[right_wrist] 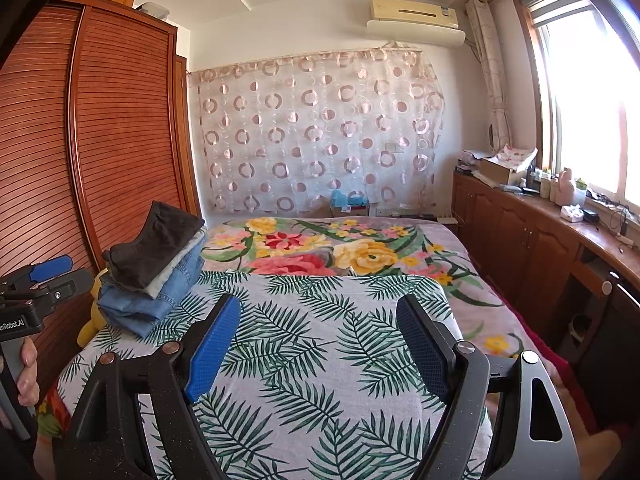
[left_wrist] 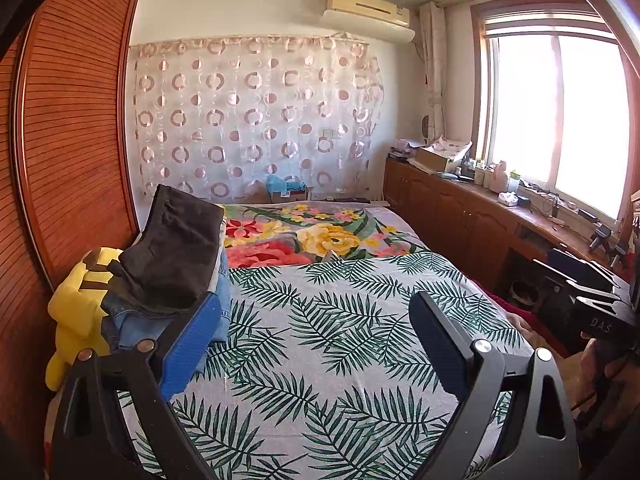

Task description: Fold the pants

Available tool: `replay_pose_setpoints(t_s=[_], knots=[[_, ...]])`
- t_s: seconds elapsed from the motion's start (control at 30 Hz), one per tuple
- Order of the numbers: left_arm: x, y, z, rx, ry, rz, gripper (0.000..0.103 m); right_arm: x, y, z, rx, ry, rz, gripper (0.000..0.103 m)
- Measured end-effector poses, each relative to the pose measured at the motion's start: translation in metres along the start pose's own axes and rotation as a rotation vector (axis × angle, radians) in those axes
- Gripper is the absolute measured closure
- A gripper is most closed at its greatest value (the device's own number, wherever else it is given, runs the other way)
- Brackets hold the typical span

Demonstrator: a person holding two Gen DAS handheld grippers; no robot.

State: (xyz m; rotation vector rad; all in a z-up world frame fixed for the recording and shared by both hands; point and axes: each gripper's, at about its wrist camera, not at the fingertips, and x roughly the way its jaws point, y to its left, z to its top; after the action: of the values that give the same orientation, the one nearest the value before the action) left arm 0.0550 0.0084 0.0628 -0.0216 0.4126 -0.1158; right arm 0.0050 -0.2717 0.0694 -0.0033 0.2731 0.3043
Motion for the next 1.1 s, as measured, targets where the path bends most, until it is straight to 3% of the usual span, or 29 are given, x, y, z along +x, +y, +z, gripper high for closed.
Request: replay_pose_setpoints(t_s=[1.1], knots=[[0.0002, 0.0028, 0.0004, 0.0, -0.004, 0.002, 0.007, 0.0011, 0.0005, -0.0037, -0.006, -0.01, -0.001, 0.021]])
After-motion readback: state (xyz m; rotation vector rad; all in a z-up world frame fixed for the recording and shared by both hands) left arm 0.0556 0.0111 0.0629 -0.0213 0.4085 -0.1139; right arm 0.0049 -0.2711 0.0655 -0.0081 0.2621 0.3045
